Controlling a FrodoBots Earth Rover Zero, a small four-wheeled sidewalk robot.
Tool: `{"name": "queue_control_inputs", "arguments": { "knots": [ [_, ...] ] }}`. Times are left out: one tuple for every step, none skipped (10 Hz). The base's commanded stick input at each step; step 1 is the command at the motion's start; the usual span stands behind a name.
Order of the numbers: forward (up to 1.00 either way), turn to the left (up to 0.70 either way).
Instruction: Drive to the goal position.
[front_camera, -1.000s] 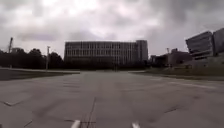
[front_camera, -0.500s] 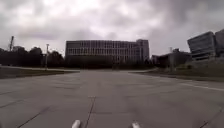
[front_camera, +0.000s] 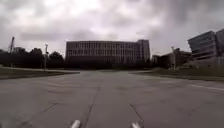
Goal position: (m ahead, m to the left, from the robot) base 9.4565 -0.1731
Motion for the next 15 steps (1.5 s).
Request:
{"name": "queue_control_inputs", "arguments": {
  "knots": [
    [1.00, 0.00],
    [1.00, 0.00],
    [1.00, 0.00],
    [1.00, 0.00],
    [1.00, 0.00],
    [1.00, 0.00],
    [1.00, 0.00],
    [1.00, 0.00],
    [1.00, 0.00],
    [1.00, 0.00],
    [1.00, 0.00],
    [1.00, 0.00],
    [1.00, 0.00],
    [1.00, 0.00],
    [1.00, 0.00]
  ]
}}
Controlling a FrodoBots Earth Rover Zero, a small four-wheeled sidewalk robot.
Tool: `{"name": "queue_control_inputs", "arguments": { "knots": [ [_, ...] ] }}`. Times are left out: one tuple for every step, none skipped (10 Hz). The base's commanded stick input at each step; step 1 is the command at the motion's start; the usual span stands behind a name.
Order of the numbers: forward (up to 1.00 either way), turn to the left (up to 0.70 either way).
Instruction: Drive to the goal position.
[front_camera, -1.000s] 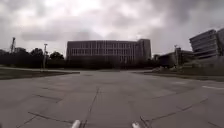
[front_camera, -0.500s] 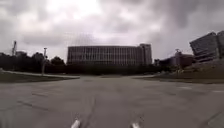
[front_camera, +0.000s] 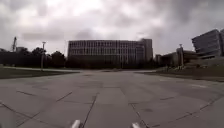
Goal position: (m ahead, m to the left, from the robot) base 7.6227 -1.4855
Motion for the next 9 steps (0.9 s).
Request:
{"name": "queue_control_inputs", "arguments": {
  "knots": [
    [1.00, 0.00],
    [1.00, 0.00],
    [1.00, -0.05],
    [1.00, -0.08],
    [1.00, -0.02],
    [1.00, 0.00],
    [1.00, 0.00],
    [1.00, 0.00],
    [1.00, 0.00]
  ]
}}
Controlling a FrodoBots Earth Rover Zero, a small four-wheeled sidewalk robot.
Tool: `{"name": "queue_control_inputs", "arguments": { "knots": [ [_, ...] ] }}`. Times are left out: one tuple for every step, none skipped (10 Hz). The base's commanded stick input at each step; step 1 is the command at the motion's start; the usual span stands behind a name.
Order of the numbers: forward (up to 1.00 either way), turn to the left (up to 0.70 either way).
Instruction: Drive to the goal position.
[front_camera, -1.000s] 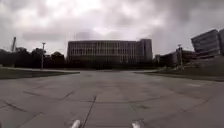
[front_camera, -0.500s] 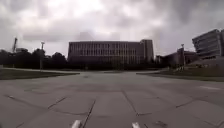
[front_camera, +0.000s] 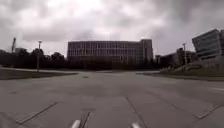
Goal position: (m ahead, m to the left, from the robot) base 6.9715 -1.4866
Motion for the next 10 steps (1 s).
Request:
{"name": "queue_control_inputs", "arguments": {
  "knots": [
    [1.00, 0.00],
    [1.00, 0.00],
    [1.00, 0.00],
    [1.00, 0.00],
    [1.00, 0.00],
    [1.00, 0.00],
    [1.00, 0.00],
    [1.00, 0.00],
    [1.00, 0.00],
    [1.00, 0.00]
  ]
}}
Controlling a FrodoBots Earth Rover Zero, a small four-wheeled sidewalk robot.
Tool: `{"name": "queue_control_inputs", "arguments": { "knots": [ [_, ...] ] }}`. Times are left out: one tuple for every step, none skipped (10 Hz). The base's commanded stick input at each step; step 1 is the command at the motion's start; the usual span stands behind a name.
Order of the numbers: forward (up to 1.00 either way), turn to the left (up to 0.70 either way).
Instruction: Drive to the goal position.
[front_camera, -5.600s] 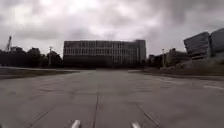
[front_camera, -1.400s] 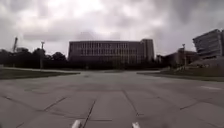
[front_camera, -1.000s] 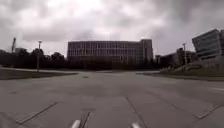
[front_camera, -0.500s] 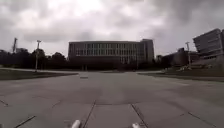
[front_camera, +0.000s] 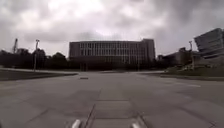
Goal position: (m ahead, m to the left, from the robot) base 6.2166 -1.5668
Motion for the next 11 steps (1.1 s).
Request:
{"name": "queue_control_inputs", "arguments": {
  "knots": [
    [1.00, 0.00],
    [1.00, 0.00],
    [1.00, 0.00],
    [1.00, 0.00],
    [1.00, -0.03],
    [1.00, -0.14],
    [1.00, -0.23],
    [1.00, -0.22],
    [1.00, -0.21],
    [1.00, -0.24],
    [1.00, -0.19]
  ]
}}
